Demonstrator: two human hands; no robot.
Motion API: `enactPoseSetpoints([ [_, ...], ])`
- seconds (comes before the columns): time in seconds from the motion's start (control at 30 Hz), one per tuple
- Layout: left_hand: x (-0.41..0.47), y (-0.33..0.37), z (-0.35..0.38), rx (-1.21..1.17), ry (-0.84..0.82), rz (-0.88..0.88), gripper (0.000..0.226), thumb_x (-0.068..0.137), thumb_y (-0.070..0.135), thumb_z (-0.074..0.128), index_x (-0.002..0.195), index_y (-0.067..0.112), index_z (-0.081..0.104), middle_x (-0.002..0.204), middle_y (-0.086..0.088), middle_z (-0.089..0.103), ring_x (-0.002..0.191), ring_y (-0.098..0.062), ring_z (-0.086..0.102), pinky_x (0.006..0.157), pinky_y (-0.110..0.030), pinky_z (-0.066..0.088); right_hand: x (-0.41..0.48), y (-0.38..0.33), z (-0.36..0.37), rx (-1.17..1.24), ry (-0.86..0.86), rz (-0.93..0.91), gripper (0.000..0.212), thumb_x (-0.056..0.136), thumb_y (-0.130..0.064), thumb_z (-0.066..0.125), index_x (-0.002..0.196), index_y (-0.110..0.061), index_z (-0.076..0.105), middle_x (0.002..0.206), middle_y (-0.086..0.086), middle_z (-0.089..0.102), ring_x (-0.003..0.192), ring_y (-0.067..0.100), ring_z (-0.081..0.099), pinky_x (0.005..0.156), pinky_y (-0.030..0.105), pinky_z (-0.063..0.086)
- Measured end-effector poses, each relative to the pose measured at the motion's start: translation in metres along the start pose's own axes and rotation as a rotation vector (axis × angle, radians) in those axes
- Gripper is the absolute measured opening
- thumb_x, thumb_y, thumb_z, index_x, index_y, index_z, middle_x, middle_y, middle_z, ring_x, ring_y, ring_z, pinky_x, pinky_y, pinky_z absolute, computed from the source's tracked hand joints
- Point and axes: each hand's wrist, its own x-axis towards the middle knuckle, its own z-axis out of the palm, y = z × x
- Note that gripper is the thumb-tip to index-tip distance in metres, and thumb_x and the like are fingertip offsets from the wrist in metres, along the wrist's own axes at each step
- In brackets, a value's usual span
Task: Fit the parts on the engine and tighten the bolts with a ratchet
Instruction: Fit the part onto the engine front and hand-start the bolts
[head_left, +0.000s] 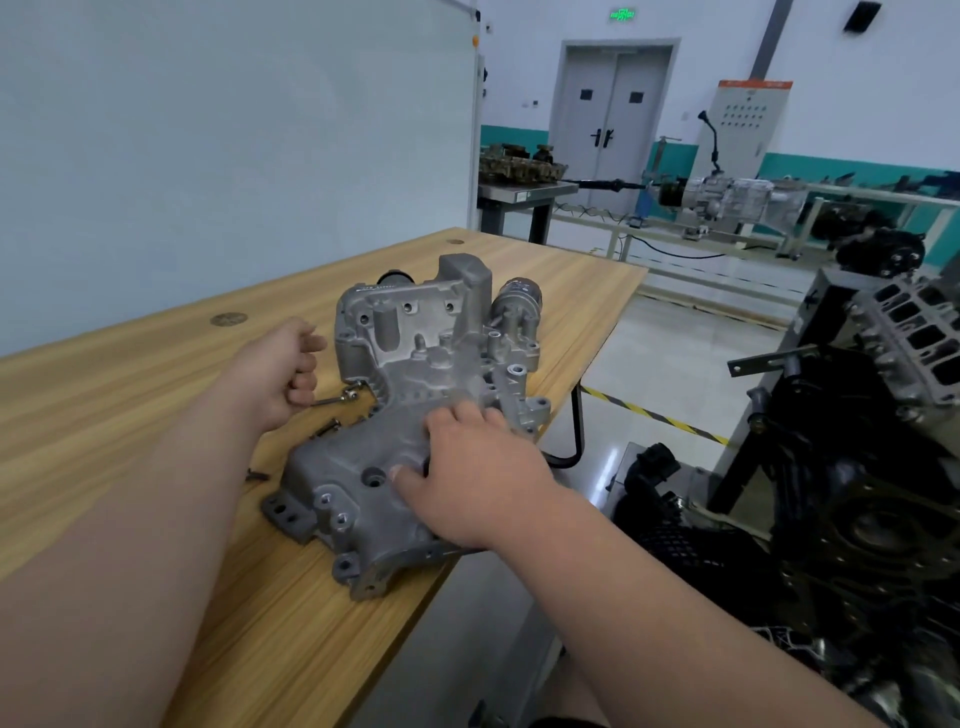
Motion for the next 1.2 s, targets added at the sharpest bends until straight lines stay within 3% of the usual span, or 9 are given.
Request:
enactPoseSetpoints([
  [0.1, -0.003, -0.002, 0.007, 0.354, 0.131, 0.151, 0.020, 0.088, 0.032, 0.055, 0.088, 0.013, 0.062, 0.059, 0.000, 0.033, 0.046, -0.016, 0.025, 0.044, -0.023, 0.019, -0.021, 0.009, 0.003, -0.013, -0.037, 0.023, 0.061, 0.094, -0.059, 0.035, 0.139, -0.018, 0.038, 0.142, 0.009, 0.038, 0.134, 0.032, 0.032, 0.111, 0.052, 0.026],
  [0.27, -0.018, -0.003, 0.024, 0.535, 0.143, 0.161, 0.021, 0.090, 0.028, 0.057, 0.086, 0.008, 0.057, 0.061, -0.003, 0.029, 0.048, -0.019, 0.025, 0.044, -0.024, 0.022, -0.028, 0.020, -0.004, -0.010, 0.019, 0.033, 0.052, 0.097, -0.052, 0.036, 0.133, -0.015, 0.045, 0.133, 0.010, 0.038, 0.127, 0.033, 0.036, 0.106, 0.052, 0.033],
  [0.5, -0.041, 0.017, 0.040, 0.634, 0.160, 0.168, 0.023, 0.092, 0.021, 0.054, 0.076, 0.012, 0.041, 0.056, -0.004, 0.027, 0.049, -0.019, 0.025, 0.050, -0.025, 0.028, -0.044, 0.049, -0.008, -0.076, 0.104, 0.066, 0.047, 0.098, -0.052, 0.033, 0.130, -0.020, 0.044, 0.128, 0.007, 0.036, 0.120, 0.027, 0.037, 0.072, 0.037, 0.035],
  [0.83, -0.013, 0.000, 0.050, 0.685, 0.171, 0.117, 0.045, 0.094, 0.048, 0.053, 0.076, 0.007, 0.048, 0.055, -0.005, 0.034, 0.042, -0.017, 0.031, 0.046, -0.024, 0.027, -0.053, 0.085, -0.022, -0.026, 0.160, 0.098, 0.058, 0.092, -0.064, 0.033, 0.131, -0.022, 0.042, 0.130, 0.003, 0.040, 0.120, 0.024, 0.042, 0.078, 0.040, 0.041],
  [0.87, -0.009, 0.001, 0.054, 0.668, 0.185, 0.121, 0.052, 0.092, 0.054, 0.052, 0.075, 0.006, 0.050, 0.063, -0.008, 0.042, 0.048, -0.021, 0.040, 0.050, -0.026, 0.034, -0.049, 0.094, -0.027, 0.039, 0.174, 0.161, 0.062, 0.091, -0.067, 0.033, 0.134, -0.023, 0.040, 0.133, 0.003, 0.040, 0.122, 0.024, 0.041, 0.084, 0.042, 0.043],
  [0.93, 0.002, 0.006, 0.062, 0.581, 0.199, 0.098, 0.060, 0.089, 0.064, 0.050, 0.086, 0.004, 0.057, 0.100, -0.014, 0.055, 0.088, -0.033, 0.057, 0.071, -0.036, 0.044, -0.040, 0.116, -0.033, 0.108, 0.100, 0.327, 0.072, 0.089, -0.070, 0.035, 0.140, -0.020, 0.035, 0.139, 0.007, 0.038, 0.127, 0.028, 0.039, 0.096, 0.044, 0.040],
  [1.03, 0.017, 0.016, 0.072, 0.504, 0.156, -0.019, 0.079, 0.087, 0.072, 0.043, 0.134, 0.010, 0.048, 0.148, -0.012, 0.038, 0.133, -0.036, 0.037, 0.094, -0.044, 0.037, -0.033, 0.132, -0.026, 0.311, -0.139, 0.450, 0.074, 0.086, -0.075, 0.035, 0.126, -0.015, 0.052, 0.131, 0.011, 0.055, 0.114, 0.029, 0.054, 0.098, 0.039, 0.044],
  [1.1, 0.027, 0.021, 0.073, 0.498, 0.112, -0.092, 0.080, 0.087, 0.075, 0.038, 0.140, 0.015, 0.043, 0.143, -0.013, 0.042, 0.126, -0.035, 0.042, 0.094, -0.043, 0.038, -0.031, 0.135, -0.020, 0.397, -0.154, 0.447, 0.064, 0.085, -0.076, 0.034, 0.096, -0.018, 0.060, 0.112, 0.008, 0.066, 0.096, 0.024, 0.059, 0.087, 0.035, 0.046],
  [1.2, 0.043, 0.026, 0.078, 0.352, 0.021, -0.142, 0.060, 0.087, 0.068, 0.049, 0.105, 0.012, 0.061, 0.098, -0.014, 0.064, 0.087, -0.030, 0.060, 0.086, -0.042, 0.052, -0.034, 0.140, -0.013, 0.437, -0.164, 0.478, 0.064, 0.085, -0.076, 0.032, 0.077, -0.017, 0.056, 0.093, 0.006, 0.065, 0.090, 0.024, 0.062, 0.076, 0.033, 0.044],
])
